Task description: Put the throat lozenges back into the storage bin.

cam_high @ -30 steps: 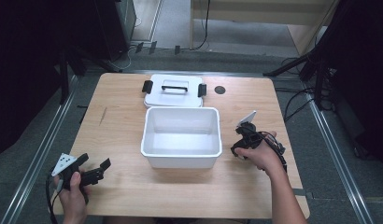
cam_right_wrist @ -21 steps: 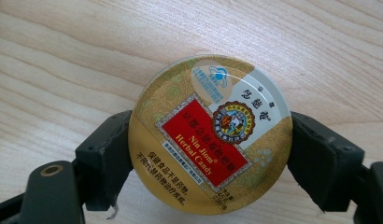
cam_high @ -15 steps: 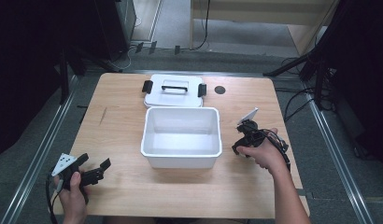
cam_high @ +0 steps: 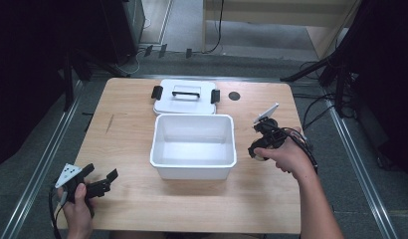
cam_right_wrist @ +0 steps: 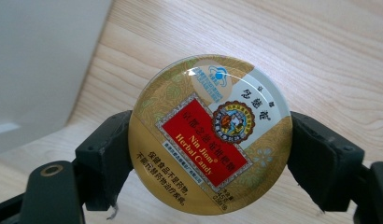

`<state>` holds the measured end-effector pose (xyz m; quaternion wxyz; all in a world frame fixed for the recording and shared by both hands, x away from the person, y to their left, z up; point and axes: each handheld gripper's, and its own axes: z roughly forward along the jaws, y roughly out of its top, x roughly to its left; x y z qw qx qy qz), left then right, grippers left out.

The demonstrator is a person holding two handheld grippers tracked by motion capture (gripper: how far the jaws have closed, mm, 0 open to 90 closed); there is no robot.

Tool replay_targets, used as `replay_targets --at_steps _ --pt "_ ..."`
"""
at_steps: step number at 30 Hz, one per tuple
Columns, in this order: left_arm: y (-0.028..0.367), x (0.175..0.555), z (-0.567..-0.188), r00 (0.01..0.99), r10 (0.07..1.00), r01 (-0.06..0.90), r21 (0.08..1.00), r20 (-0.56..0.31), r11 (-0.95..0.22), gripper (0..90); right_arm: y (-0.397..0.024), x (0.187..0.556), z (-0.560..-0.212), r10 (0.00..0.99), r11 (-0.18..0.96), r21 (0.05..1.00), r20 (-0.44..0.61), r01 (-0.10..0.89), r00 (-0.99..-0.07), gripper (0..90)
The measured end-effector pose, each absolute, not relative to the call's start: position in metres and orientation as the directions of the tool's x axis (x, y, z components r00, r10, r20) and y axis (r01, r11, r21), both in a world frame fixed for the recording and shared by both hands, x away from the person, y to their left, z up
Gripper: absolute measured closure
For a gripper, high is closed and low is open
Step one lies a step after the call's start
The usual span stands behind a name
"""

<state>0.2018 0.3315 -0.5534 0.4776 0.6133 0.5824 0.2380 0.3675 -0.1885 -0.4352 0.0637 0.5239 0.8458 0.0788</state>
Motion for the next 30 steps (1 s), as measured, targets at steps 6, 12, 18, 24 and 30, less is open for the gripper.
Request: replay_targets --at_steps 6,12,18,24,30 --pt "0.331 0.202 -0.554 0.208 0.942 0.484 0.864 -0.264 0.135 0.0 -0.18 0.367 -0.415 0.881 0.467 0.214 -0.033 0.858 -0.472 21.0" --pt "0.331 0.202 -0.553 0.208 0.942 0.485 0.864 -0.264 0.135 0.0 -0.17 0.37 -0.395 0.867 0.492 0.223 -0.039 0.842 -0.496 21.0" --pt "0.332 0.202 -0.553 0.208 0.941 0.486 0.863 -0.265 0.135 0.0 -0.158 0.371 -0.381 0.85 0.519 0.238 -0.04 0.821 -0.526 21.0" --pt "0.332 0.202 -0.554 0.207 0.941 0.486 0.863 -0.267 0.137 0.0 -0.146 0.371 -0.369 0.833 0.542 0.253 -0.04 0.801 -0.551 21.0" --pt "0.332 0.202 -0.554 0.206 0.941 0.485 0.863 -0.268 0.139 0.0 -0.125 0.369 -0.357 0.808 0.573 0.28 -0.036 0.77 -0.589 21.0"
